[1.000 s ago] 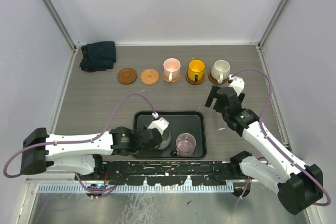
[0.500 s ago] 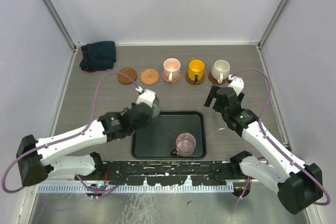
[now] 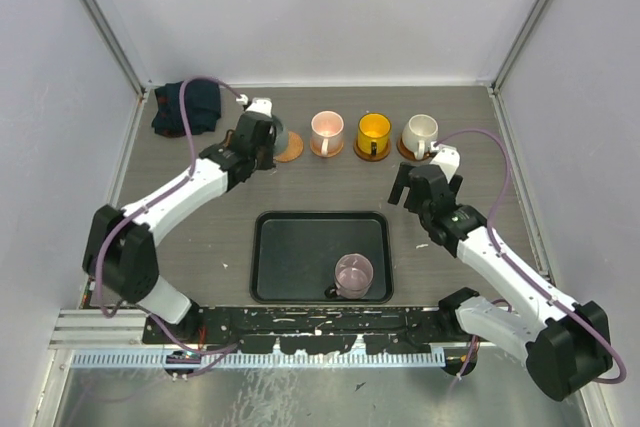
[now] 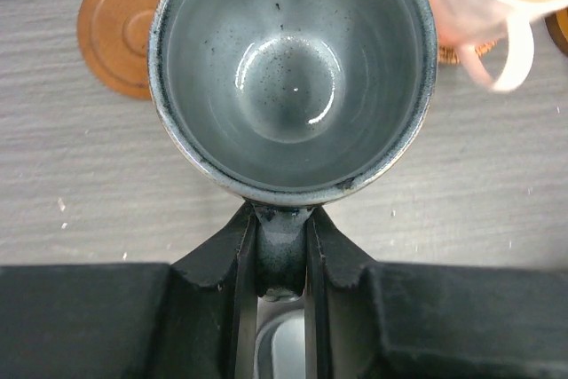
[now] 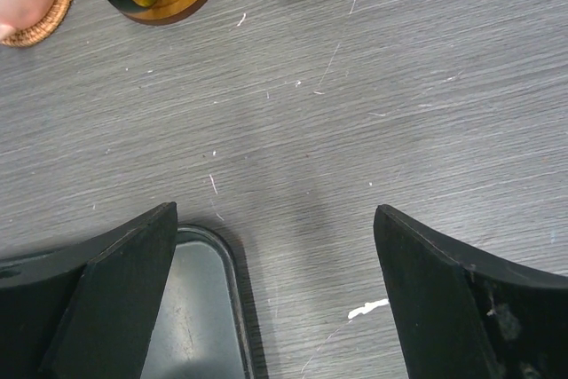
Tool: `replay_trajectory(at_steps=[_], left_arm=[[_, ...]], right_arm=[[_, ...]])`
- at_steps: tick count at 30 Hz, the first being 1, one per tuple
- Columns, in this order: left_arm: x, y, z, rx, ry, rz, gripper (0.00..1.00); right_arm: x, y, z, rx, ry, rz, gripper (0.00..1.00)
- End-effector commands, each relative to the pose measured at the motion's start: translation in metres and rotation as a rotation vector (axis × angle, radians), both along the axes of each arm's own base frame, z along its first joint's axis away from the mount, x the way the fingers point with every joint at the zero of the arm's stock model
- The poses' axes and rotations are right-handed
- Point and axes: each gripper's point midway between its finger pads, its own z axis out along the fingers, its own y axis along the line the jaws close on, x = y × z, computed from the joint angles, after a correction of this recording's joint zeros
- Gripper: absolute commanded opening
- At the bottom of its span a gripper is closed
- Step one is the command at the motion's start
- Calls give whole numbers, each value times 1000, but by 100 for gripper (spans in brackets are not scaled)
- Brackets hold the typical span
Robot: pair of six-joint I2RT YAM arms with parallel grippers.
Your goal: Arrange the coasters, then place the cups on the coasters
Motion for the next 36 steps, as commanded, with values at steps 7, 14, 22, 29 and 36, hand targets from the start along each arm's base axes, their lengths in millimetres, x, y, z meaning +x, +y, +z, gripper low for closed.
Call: replay_trajectory(at_steps=[7,14,22,29,36], left_arm=[[99,-31,27,-117,-168,30,0],[120,-41,16,-109,-143,27,0],[125,-42,3,-96,-120,32,0],[123,-42,-8,-91,-95,32,0],[124,-42,-15,-78,-84,32,0]], right_arm=[[17,6,8,9,-47,4,95],[18,10,1,16,-27,8,95],[19,14,-3,25,-16,20,95],[19,15,-4,33,-15,26,95],[18,15,-6,31,-11,26,95]])
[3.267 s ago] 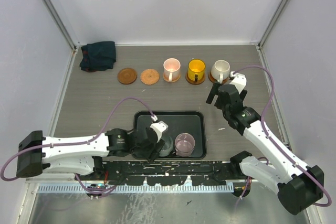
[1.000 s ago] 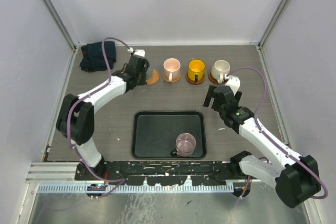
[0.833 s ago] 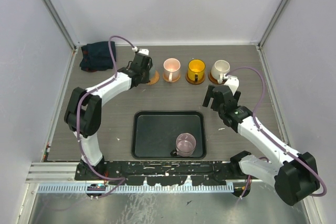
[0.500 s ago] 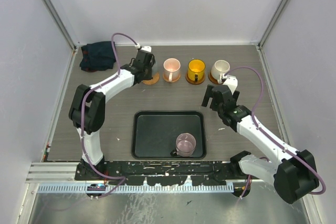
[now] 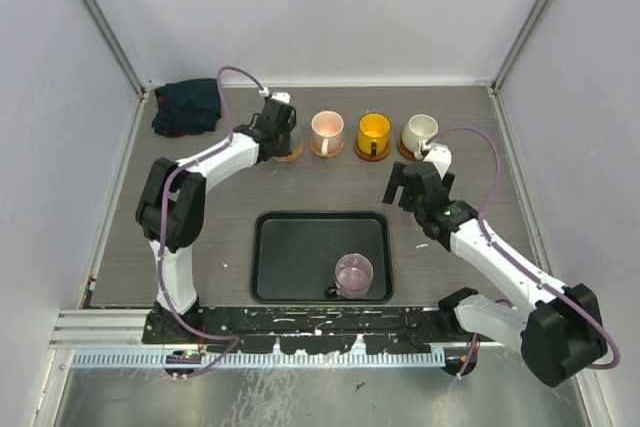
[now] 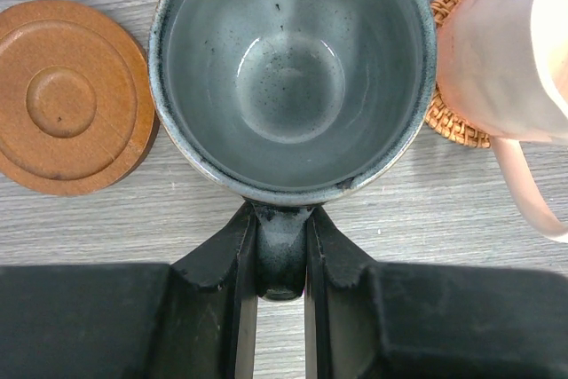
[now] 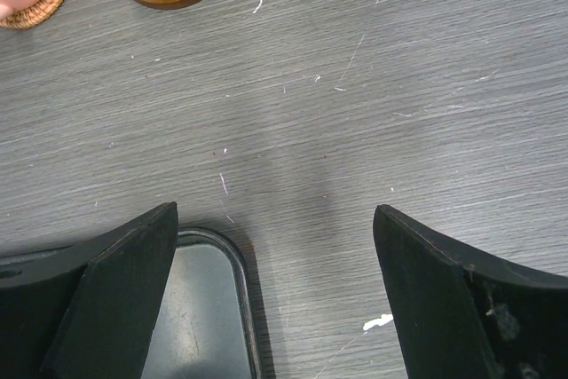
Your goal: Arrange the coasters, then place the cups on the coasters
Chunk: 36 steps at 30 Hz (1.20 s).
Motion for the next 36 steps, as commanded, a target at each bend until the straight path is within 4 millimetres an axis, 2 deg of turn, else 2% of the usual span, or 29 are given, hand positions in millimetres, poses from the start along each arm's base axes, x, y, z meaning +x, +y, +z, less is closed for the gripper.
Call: replay_trajectory(at_steps=[1,36], left_arm=[[35,-11,59,-82,-188,20,0],[32,-8,32,-73,-163,35,0]], right_arm=[[8,3,10,31,-48,-9,95],[5,5,4,41,-33,-5,95]])
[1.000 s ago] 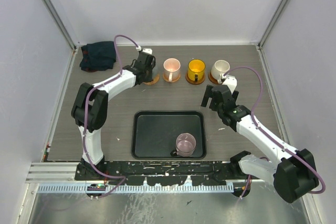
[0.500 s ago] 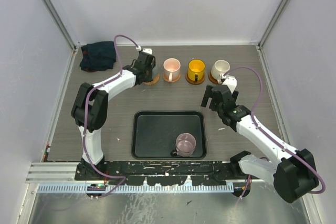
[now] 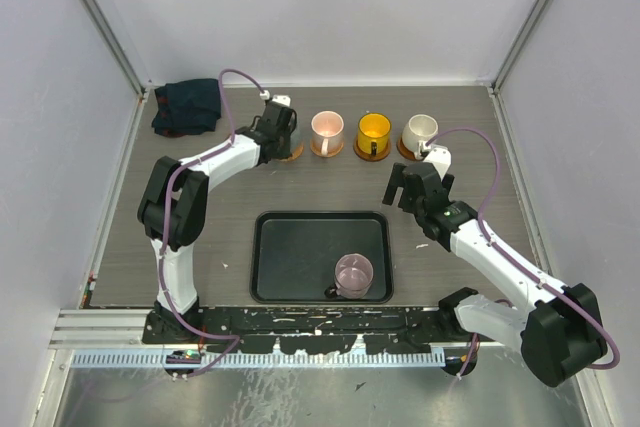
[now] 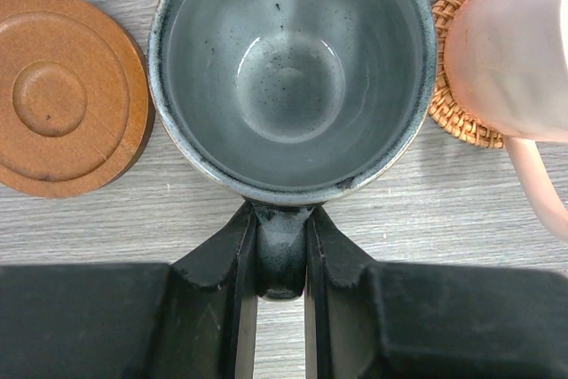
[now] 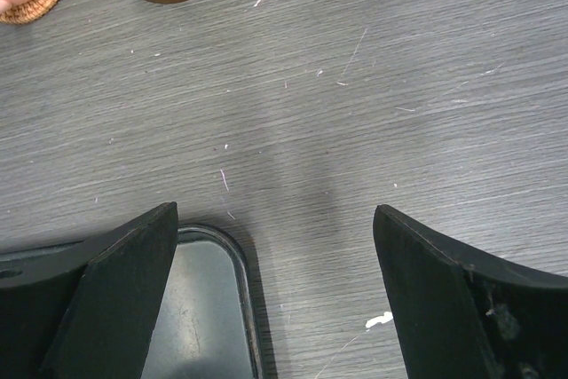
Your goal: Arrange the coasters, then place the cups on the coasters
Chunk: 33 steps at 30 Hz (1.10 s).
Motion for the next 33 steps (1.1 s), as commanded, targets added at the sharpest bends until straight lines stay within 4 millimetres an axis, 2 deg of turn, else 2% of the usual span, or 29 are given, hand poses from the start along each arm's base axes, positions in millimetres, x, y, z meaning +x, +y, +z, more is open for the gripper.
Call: replay_trajectory(at_steps=[1,13,22,33], left_arm=[[32,-8,43,-77,-172,34,0],[29,-7,45,-71,-157,34,0],[27,-6,56,-83,-181,35,0],[22,-1,61,-81,-198,42,0]], right_arm=[[7,4,8,33,-43,-6,95],[7,5,6,39,-36,-4,95],[6,7,3,45,-31,3,95],[6,10,2,57,-29,13,95]])
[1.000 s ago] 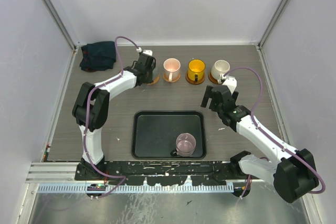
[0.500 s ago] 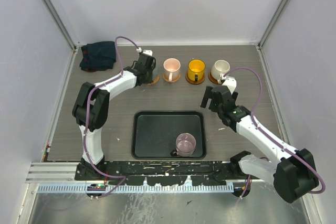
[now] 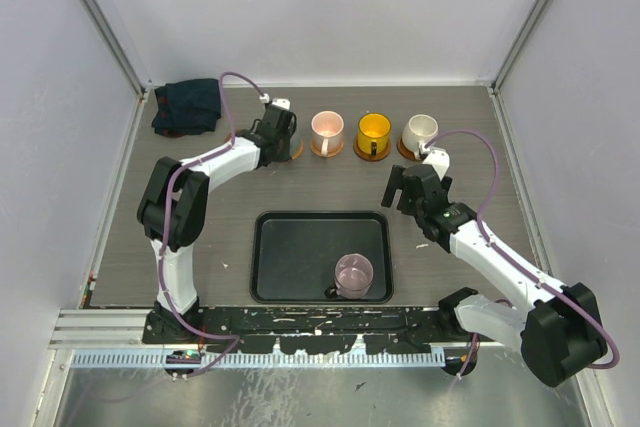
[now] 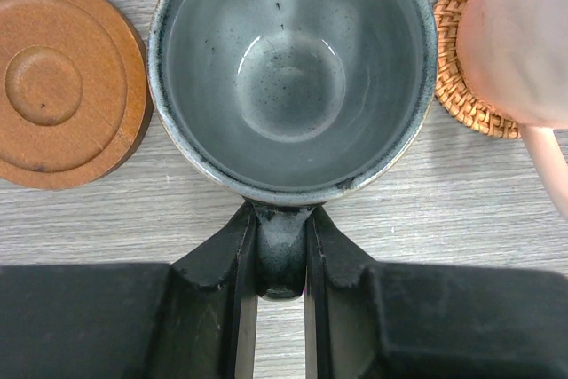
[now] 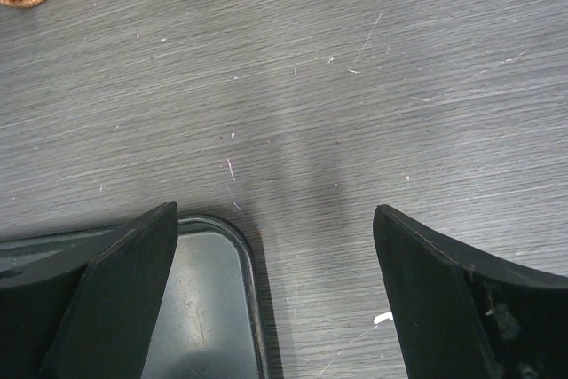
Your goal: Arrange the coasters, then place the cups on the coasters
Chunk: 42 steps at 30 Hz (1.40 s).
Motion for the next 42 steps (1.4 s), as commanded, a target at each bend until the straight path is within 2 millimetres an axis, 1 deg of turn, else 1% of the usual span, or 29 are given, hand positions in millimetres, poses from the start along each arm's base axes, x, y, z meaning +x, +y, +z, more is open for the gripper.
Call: replay_trajectory(at_steps=[1,10,11,12,15,17,20,24,29,33,36,37,38,40,42], left_arm=[[27,-4,69,-87,-210,39,0],[27,-5,62,-87,-185,49,0],[27,-4,62,-87,-182,53,5],[27,-4,62,-86,-180,55,17],[26,-4,62,-85,-172,59,40],[26,-3,62,-82,-173,63,47],[25,-2,66,-86,-180,66,54],[24,-1,69,-89,-183,67,58],[18,0,78,-102,-192,63,67],[7,3,96,-124,-217,55,70],[-7,8,107,-134,-229,48,72],[-14,9,116,-143,-241,36,73],[-22,8,118,-150,-241,16,74],[-40,3,119,-172,-230,-48,77],[-63,-8,117,-201,-213,-141,78]], right_arm=[[9,5,8,34,-43,-4,95],[7,5,9,35,-44,-4,95],[8,5,8,35,-43,-4,95],[7,5,8,35,-43,-3,95],[8,6,9,37,-43,-2,95],[8,6,9,38,-43,0,95],[8,6,9,38,-43,2,95],[8,6,9,37,-44,2,95],[8,5,9,36,-45,0,95],[8,3,12,30,-53,-4,95],[8,3,13,28,-58,-10,95],[8,2,13,26,-57,-11,95],[9,2,14,23,-57,-14,95],[10,-1,15,9,-57,-25,95],[12,-3,17,0,-61,-37,96]])
